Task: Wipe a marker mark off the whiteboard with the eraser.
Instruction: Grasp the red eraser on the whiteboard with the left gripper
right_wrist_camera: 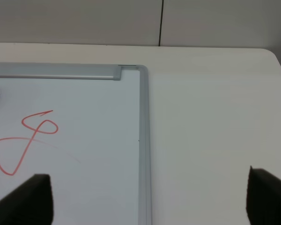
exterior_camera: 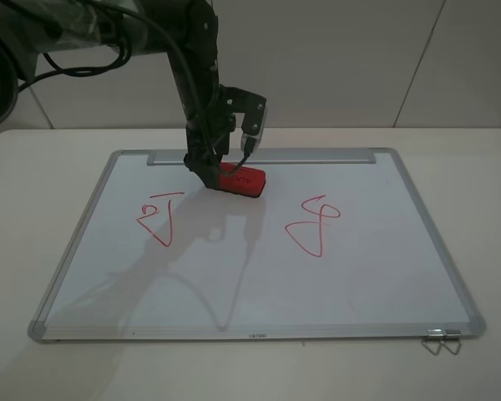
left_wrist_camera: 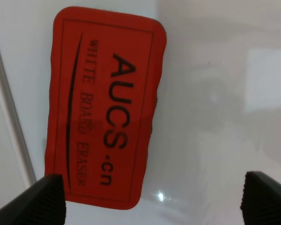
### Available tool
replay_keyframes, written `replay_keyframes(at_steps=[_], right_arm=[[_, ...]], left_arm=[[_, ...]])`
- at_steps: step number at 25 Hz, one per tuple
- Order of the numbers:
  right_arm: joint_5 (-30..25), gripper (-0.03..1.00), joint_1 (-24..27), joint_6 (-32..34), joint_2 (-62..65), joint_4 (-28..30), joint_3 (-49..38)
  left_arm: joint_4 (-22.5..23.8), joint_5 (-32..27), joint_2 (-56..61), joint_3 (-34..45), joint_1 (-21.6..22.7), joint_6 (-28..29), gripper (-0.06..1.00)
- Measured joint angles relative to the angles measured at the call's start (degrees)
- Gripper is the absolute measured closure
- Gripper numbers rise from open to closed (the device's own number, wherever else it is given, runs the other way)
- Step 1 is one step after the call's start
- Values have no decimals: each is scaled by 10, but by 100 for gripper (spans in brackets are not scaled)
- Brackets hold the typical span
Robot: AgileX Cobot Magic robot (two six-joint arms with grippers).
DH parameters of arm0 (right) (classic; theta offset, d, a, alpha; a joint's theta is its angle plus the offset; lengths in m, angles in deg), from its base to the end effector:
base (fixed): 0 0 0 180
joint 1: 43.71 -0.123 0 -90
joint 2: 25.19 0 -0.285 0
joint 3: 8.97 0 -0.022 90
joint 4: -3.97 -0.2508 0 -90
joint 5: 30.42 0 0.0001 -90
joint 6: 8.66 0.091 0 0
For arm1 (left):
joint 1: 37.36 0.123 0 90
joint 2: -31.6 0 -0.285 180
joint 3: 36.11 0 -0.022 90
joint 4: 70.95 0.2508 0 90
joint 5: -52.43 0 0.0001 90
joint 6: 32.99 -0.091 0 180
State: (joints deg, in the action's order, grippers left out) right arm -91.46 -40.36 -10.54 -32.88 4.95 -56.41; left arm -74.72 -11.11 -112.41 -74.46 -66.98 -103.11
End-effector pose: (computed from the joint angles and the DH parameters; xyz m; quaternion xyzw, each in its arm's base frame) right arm -0.0077 -0.0009 0.2824 0.0113 0.8487 -0.0327 0.5277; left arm 0.4277 -0.2493 0.1547 0.7532 0.6504 0.0038 0.0989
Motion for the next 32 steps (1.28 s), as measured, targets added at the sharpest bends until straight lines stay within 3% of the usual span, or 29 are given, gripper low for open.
replay_keyframes(at_steps=[11,22,32], right_arm=[[0,26,0,0,0,0,0],[0,26,0,0,0,0,0],[0,26,0,0,0,0,0]], left_arm=[[-9,46,-12,-1,-14,-12,19],[10,83,-23,-1,-14,-21,19],[10,88,-30,-1,-14,-26,19]])
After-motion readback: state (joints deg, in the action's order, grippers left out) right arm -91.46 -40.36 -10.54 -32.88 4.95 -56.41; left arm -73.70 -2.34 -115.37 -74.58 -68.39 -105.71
